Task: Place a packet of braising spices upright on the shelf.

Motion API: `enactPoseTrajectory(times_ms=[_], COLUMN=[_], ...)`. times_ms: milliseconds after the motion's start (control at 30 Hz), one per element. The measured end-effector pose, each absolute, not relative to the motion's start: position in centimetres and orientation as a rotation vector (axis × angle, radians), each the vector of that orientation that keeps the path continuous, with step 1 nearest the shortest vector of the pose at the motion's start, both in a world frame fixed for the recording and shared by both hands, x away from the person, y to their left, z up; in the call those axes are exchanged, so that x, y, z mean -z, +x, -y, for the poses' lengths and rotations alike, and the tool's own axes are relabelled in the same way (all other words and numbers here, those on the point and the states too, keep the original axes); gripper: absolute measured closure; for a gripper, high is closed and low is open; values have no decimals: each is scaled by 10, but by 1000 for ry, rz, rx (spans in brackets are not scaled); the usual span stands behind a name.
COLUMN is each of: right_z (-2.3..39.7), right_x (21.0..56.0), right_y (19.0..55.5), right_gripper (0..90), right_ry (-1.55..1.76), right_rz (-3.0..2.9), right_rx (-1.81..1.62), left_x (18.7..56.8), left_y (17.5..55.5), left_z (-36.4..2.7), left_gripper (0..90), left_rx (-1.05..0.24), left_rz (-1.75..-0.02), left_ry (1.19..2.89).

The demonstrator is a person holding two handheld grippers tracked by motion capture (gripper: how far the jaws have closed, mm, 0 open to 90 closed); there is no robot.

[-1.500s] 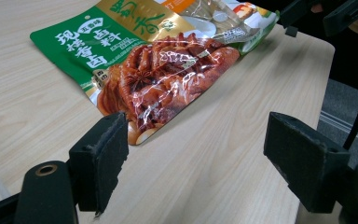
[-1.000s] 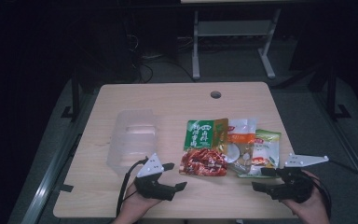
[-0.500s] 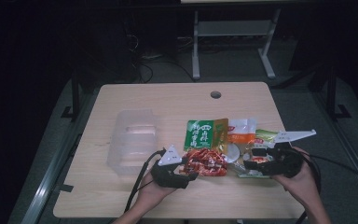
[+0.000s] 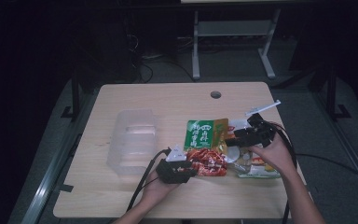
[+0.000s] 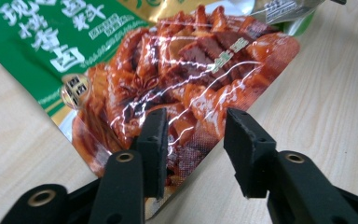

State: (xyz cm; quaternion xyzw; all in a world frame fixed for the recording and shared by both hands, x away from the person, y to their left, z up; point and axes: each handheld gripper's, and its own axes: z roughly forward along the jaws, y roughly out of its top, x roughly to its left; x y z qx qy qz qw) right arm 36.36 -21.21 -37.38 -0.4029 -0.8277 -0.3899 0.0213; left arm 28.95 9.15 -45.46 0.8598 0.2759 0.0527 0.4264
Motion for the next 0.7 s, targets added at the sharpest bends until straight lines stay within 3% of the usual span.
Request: enactPoseTrajectory(times_ms=[400,700], right_z=[197,196], right_x=[403,420], right_y=[410,425], right_gripper=[363,471], right_ry=[-1419,-1527], right_rz=[2496,2403], right_rx=[1025,950], left_x=[465,466], left_y=[293,294], left_z=[-89,-88], left_gripper=[637,635], left_rx=[-111,-111], left_rz=[-722,-717], left_ry=[2191,2196])
